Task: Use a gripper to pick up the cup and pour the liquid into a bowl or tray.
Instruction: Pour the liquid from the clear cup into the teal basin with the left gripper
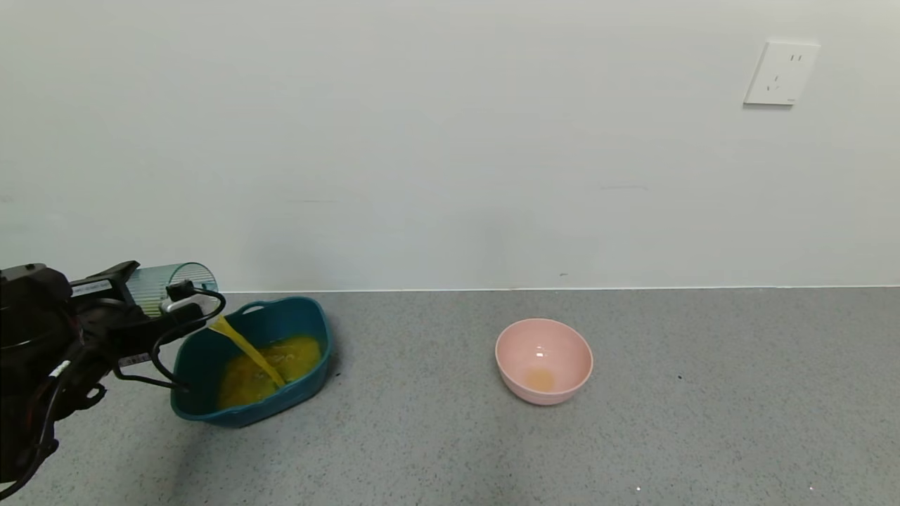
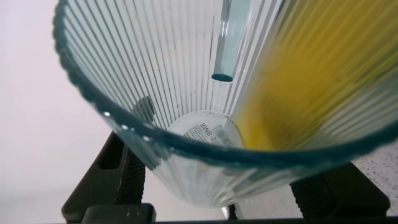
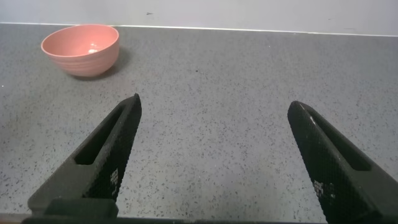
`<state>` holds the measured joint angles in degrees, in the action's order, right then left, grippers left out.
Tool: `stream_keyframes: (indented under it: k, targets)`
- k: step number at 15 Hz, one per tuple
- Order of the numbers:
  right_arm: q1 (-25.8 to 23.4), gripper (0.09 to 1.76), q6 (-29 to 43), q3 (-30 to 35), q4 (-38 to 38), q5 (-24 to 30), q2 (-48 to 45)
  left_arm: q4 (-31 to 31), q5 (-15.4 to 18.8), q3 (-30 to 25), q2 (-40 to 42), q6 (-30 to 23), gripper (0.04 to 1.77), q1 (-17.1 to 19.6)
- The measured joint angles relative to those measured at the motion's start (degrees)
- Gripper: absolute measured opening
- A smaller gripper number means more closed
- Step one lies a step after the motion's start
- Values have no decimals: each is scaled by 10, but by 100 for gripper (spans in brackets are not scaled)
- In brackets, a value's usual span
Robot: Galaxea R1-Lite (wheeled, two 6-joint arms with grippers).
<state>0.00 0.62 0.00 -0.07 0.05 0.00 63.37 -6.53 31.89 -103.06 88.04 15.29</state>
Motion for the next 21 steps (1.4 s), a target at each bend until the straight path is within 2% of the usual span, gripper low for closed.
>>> stream_keyframes:
  k: [4, 8, 21]
  targets:
    - [0, 171, 0, 0, 0, 0, 0, 12, -3, 0, 3, 37, 129, -1]
    - [0, 171, 0, 0, 0, 0, 0, 16, -44, 1, 5, 60, 129, -14]
    - [0, 171, 0, 0, 0, 0, 0, 17, -107, 1, 12, 110, 129, -45]
